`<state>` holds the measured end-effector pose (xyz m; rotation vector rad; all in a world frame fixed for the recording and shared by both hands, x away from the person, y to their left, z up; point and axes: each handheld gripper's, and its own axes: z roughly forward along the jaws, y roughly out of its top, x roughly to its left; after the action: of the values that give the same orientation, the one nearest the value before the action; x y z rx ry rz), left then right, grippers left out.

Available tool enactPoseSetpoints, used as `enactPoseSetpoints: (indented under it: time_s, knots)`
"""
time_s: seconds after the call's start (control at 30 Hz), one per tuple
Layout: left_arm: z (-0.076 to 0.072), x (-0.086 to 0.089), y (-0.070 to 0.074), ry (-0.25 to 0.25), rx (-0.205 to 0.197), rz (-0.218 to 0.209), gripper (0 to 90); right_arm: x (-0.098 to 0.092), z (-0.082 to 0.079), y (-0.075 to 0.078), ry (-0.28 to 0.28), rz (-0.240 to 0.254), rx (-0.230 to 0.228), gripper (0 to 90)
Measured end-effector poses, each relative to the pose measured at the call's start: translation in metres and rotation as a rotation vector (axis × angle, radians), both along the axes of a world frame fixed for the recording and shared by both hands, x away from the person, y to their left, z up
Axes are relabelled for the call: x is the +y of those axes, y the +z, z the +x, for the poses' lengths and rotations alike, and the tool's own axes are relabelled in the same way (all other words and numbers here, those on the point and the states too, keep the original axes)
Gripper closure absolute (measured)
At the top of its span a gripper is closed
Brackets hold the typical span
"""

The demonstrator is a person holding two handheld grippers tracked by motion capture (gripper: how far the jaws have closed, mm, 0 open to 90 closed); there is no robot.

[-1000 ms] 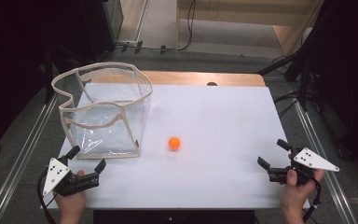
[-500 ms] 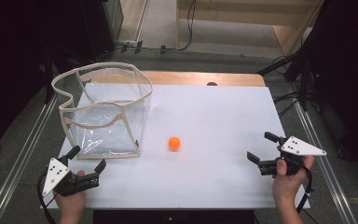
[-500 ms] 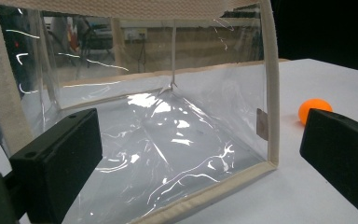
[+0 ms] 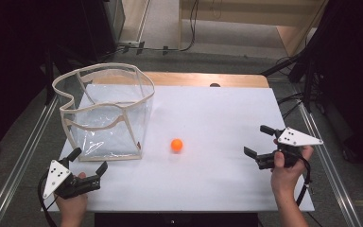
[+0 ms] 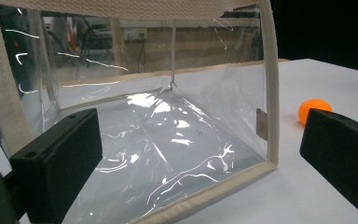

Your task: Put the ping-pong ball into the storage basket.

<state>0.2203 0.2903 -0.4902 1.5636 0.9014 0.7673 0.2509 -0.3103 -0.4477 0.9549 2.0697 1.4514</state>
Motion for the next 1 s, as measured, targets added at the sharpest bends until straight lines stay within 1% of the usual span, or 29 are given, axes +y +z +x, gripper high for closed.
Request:
enactPoseSetpoints:
  time_s: [0.1, 0.27, 0.3, 0.37, 0.4, 0.5, 0.77, 1.0]
  knots:
    - [0.0, 0.0, 0.0, 0.001, 0.0, 0.001, 0.0, 0.003, 0.004, 0.002, 0.013, 0.001, 0.002, 0.0]
    - [0.0, 0.0, 0.0, 0.0, 0.0, 0.0, 0.0, 0.009, 0.009, 0.006, 0.03, -0.011, 0.004, 0.0]
    - [0.0, 0.0, 0.0, 0.001, 0.001, 0.001, 0.0, 0.012, 0.012, 0.007, 0.045, -0.02, 0.004, 0.0]
    - [0.0, 0.0, 0.0, 0.0, 0.0, 0.0, 0.0, 0.014, 0.013, 0.008, 0.048, -0.025, 0.003, 0.0]
    - [0.0, 0.0, 0.0, 0.0, 0.0, 0.0, 0.0, 0.017, 0.016, 0.009, 0.061, -0.026, 0.004, 0.0]
    - [0.0, 0.0, 0.0, 0.0, 0.0, 0.0, 0.0, 0.021, 0.019, 0.01, 0.075, -0.03, 0.006, 0.0]
    - [0.0, 0.0, 0.0, 0.0, 0.0, 0.002, 0.0, 0.028, 0.025, 0.012, 0.09, -0.034, 0.01, 0.0]
    - [0.0, 0.0, 0.0, -0.002, 0.0, 0.005, 0.0, 0.041, 0.033, 0.015, 0.12, -0.047, 0.015, 0.0]
